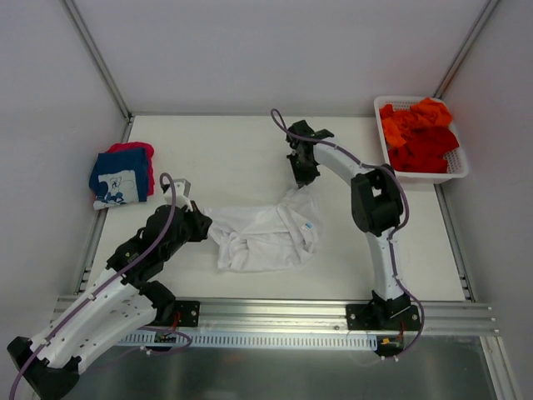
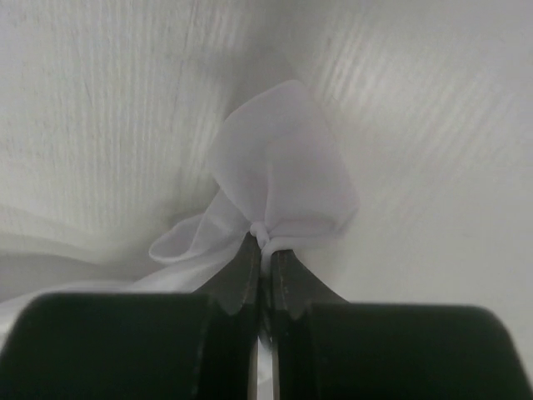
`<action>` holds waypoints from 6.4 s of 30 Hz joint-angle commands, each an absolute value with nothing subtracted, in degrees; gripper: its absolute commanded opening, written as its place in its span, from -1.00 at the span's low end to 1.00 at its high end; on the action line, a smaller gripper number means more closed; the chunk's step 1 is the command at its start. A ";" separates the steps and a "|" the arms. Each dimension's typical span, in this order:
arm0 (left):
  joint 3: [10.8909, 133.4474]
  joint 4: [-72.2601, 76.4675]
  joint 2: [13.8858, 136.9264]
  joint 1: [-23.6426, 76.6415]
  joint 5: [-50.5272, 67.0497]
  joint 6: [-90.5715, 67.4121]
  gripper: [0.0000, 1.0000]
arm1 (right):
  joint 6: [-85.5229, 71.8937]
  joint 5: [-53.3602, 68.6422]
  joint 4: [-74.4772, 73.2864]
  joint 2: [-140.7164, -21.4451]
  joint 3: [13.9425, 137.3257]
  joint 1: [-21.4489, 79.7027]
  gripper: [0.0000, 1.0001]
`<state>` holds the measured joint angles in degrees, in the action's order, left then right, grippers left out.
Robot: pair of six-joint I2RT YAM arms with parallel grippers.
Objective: Fold and stack the t-shirts
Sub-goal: Flatten the tshirt out
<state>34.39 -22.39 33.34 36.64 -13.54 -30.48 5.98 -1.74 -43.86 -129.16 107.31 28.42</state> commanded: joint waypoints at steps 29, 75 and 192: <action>77.42 -37.87 29.36 36.30 -22.94 -18.81 -1.00 | 12.48 -6.44 -64.60 -55.82 116.02 28.21 -0.99; 53.79 -32.70 48.96 36.12 -29.53 -26.46 -1.00 | 6.33 -10.49 -43.51 -97.22 87.36 12.04 0.22; 83.10 -40.60 30.32 36.21 -14.78 -22.59 -1.00 | 5.10 18.70 -62.13 -50.80 118.54 18.19 -0.99</action>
